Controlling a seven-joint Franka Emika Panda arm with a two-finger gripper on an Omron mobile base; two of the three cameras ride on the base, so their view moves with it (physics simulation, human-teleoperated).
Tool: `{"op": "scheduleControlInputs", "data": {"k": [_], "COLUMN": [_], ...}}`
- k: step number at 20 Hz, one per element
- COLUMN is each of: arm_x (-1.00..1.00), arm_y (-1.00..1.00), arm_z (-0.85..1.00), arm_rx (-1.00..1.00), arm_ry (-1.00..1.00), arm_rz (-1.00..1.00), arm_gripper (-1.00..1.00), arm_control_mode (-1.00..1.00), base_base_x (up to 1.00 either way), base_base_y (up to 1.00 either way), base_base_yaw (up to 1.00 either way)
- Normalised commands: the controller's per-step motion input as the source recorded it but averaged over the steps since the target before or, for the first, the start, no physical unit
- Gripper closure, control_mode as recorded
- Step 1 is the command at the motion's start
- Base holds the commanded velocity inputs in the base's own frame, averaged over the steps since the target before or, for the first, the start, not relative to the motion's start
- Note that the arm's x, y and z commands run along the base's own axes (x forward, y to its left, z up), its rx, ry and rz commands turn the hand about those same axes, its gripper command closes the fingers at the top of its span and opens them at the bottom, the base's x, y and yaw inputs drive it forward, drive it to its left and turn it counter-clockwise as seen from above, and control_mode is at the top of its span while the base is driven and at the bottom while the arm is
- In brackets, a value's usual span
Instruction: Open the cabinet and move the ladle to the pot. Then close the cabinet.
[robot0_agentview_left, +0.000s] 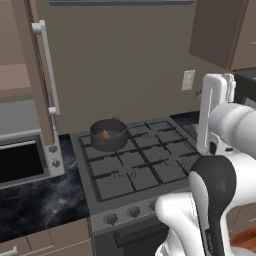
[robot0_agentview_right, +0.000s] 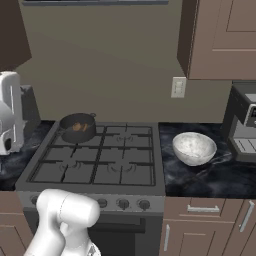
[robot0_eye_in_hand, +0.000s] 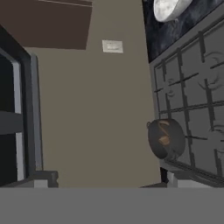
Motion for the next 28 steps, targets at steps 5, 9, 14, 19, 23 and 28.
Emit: {"op": "scheduleControlInputs", "data": {"k": [5, 9, 14, 19, 23, 28], "arm_x": [0.00, 0.00, 0.00, 0.00, 0.00, 0.00], "arm_y": [0.00, 0.00, 0.00, 0.00, 0.00, 0.00], "arm_z": [0.00, 0.00, 0.00, 0.00, 0.00, 0.00], "arm_rx": [0.00, 0.00, 0.00, 0.00, 0.00, 0.00], "arm_ry": [0.00, 0.00, 0.00, 0.00, 0.00, 0.00], "arm_rz": [0.00, 0.00, 0.00, 0.00, 0.00, 0.00], "arm_gripper": [-1.00, -1.00, -1.00, -1.00, -1.00, -1.00], "arm_control_mode": [1.00, 1.00, 1.00, 1.00, 1.00, 1.00], "base_base_x": [-0.63, -0.85, -0.94, -0.43, -0.09, 0.01], "base_base_y": [-0.01, 0.00, 0.11, 0.89, 1.00, 0.94], "base_base_yaw": [0.00, 0.00, 0.06, 0.23, 0.29, 0.33]}}
